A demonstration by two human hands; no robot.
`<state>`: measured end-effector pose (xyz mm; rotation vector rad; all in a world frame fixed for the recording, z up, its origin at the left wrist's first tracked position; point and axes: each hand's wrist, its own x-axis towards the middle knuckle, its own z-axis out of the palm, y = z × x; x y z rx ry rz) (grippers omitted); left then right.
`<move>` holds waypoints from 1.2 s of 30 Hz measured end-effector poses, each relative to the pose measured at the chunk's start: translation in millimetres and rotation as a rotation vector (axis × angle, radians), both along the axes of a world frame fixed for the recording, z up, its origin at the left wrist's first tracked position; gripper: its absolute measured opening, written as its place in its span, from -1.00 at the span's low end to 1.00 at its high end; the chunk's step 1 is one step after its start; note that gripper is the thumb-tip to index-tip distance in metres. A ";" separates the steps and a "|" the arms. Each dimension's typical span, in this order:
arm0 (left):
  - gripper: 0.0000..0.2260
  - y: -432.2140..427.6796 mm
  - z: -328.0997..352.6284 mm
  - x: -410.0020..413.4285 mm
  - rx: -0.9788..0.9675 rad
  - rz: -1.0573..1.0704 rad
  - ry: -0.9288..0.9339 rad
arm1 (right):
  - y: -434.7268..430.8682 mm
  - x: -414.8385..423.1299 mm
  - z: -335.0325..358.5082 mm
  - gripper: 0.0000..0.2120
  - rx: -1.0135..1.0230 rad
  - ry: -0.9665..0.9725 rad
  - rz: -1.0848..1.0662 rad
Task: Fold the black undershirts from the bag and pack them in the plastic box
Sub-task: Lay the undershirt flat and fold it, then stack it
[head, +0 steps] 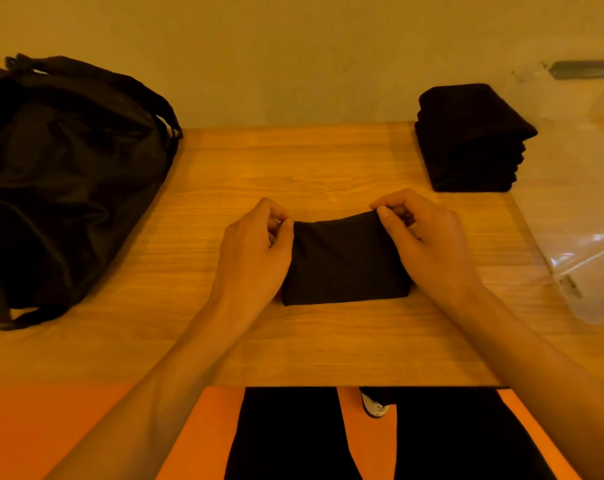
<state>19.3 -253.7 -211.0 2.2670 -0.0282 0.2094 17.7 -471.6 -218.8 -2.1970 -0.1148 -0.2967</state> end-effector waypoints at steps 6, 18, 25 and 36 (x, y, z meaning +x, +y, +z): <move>-0.93 0.3 0.6 1.8 0.084 0.009 0.032 | -2.8 4.9 -1.4 -0.87 -0.039 0.103 -0.033; -0.92 3.1 19.8 -7.9 0.121 -0.006 -0.313 | -11.5 0.7 13.8 -0.75 -0.380 -0.066 -0.022; -0.42 -20.0 3.8 -18.0 0.592 -0.403 -0.086 | 17.5 -13.2 9.0 -0.39 -0.748 -0.026 0.316; -0.40 2.5 -12.4 -5.9 0.663 -0.384 0.155 | -2.3 -17.6 -3.3 -0.39 -0.661 0.259 0.248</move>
